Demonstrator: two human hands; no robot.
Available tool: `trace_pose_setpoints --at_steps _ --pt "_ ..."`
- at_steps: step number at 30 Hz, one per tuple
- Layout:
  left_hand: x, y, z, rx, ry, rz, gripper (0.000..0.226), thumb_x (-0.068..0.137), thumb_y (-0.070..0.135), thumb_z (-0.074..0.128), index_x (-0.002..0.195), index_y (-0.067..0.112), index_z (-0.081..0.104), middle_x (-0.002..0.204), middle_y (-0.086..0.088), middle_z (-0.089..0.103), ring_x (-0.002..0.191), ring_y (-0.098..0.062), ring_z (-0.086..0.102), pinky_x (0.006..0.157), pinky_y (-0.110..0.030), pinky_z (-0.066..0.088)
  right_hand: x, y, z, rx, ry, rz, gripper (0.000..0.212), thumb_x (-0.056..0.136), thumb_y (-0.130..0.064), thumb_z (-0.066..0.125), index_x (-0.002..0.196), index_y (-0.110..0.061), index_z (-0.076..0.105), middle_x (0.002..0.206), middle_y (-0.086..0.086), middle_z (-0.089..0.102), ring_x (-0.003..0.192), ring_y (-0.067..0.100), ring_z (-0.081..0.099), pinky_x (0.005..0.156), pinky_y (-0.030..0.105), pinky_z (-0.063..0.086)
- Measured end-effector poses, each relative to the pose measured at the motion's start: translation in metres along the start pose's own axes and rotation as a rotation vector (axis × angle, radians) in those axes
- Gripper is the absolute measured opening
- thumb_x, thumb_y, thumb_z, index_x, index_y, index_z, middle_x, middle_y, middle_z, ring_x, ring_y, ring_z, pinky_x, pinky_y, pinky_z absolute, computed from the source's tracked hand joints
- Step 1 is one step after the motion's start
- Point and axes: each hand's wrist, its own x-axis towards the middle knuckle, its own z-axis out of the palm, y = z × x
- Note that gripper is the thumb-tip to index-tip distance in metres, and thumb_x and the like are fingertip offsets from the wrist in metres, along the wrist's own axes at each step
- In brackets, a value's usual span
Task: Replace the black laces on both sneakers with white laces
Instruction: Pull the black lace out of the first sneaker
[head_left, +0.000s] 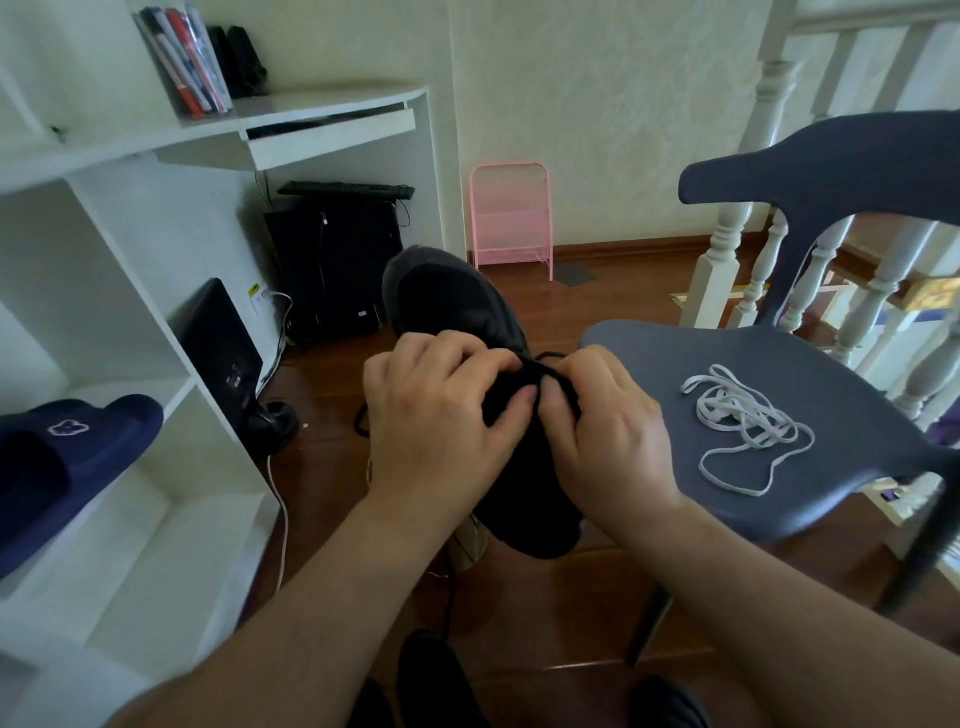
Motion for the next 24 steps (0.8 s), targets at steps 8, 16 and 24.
trace_pose_setpoints --at_steps 8,16,24 --pt "0.002 -0.01 -0.003 -0.588 0.174 -0.242 0.014 0.096 0.021 0.056 0.083 0.023 0.062 0.09 0.007 0.056 0.087 -0.014 0.054 0.079 -0.036 0.044 0.003 0.019 0.002 0.191 -0.166 0.418 0.019 0.108 -0.027 0.046 0.09 -0.024 0.048 0.081 -0.011 0.052 0.076 0.009 0.051 0.065 0.031 0.03" --pt "0.001 -0.021 -0.012 -0.32 -0.065 -0.252 0.023 0.092 0.046 0.052 0.094 0.031 0.07 0.09 0.012 0.064 0.094 -0.022 0.059 0.085 -0.05 0.048 -0.009 0.01 0.003 0.252 -0.134 0.494 0.026 0.109 -0.027 0.046 0.084 -0.033 0.041 0.078 -0.011 0.055 0.078 -0.005 0.054 0.061 0.01 0.035" --pt "0.01 0.007 -0.013 0.233 -0.344 -0.103 0.033 0.094 0.062 0.058 0.117 0.047 0.075 0.111 0.016 0.064 0.111 -0.02 0.051 0.087 -0.041 0.034 -0.019 -0.009 0.01 0.362 -0.216 0.481 0.026 0.109 -0.024 0.047 0.083 -0.03 0.042 0.078 -0.006 0.055 0.076 0.002 0.054 0.062 0.012 0.039"
